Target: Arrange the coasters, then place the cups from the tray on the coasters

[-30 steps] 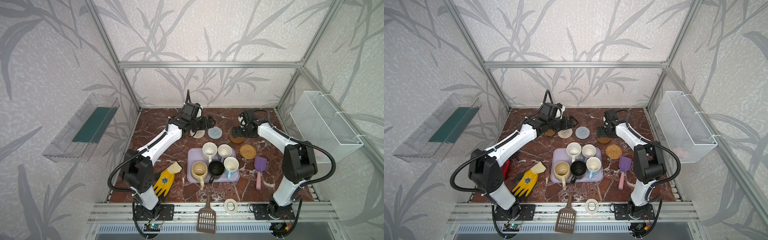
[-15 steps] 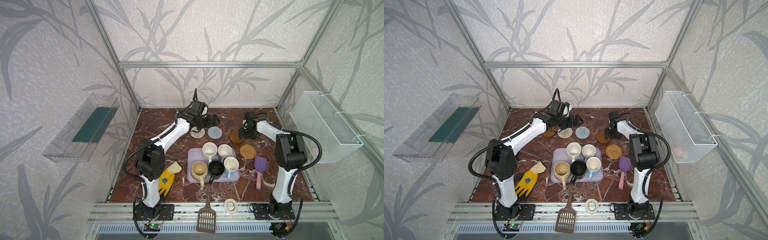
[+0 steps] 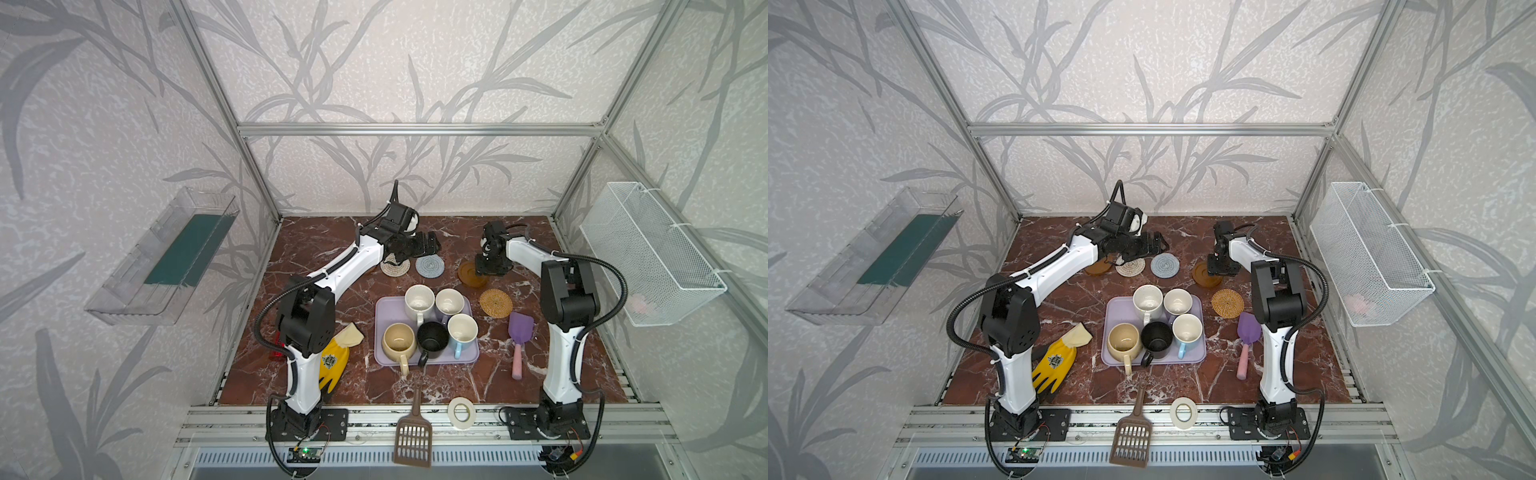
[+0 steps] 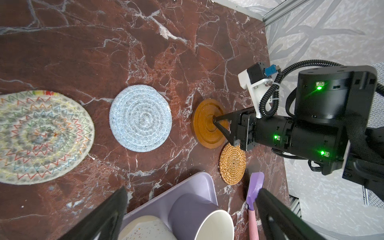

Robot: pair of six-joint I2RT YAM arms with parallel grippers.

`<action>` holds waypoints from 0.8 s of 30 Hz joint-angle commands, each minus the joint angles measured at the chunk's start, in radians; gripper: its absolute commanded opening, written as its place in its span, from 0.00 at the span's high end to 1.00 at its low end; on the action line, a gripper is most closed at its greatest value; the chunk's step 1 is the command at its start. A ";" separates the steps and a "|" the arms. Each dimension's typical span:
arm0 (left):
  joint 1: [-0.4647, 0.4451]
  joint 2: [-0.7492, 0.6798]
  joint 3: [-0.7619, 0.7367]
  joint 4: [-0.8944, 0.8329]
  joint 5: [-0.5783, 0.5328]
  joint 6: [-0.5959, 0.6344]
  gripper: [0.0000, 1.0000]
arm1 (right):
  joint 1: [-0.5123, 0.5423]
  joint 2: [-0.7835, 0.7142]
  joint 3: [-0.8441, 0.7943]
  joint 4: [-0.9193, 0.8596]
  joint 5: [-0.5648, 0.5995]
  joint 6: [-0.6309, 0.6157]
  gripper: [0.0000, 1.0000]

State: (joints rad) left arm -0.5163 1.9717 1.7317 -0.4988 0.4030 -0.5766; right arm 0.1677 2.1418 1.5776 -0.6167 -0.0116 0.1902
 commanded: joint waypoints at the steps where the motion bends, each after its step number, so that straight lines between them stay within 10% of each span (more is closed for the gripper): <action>1: -0.004 0.015 0.040 -0.017 0.003 0.011 0.01 | 0.009 0.042 0.048 -0.064 0.025 -0.015 0.50; 24: -0.002 -0.038 -0.018 -0.014 -0.020 0.028 0.01 | 0.064 0.247 0.362 -0.241 0.036 -0.016 0.55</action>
State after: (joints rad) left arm -0.5163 1.9747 1.7302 -0.5011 0.3939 -0.5739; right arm 0.2237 2.3402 1.9221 -0.7944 0.0135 0.1822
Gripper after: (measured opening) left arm 0.992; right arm 0.449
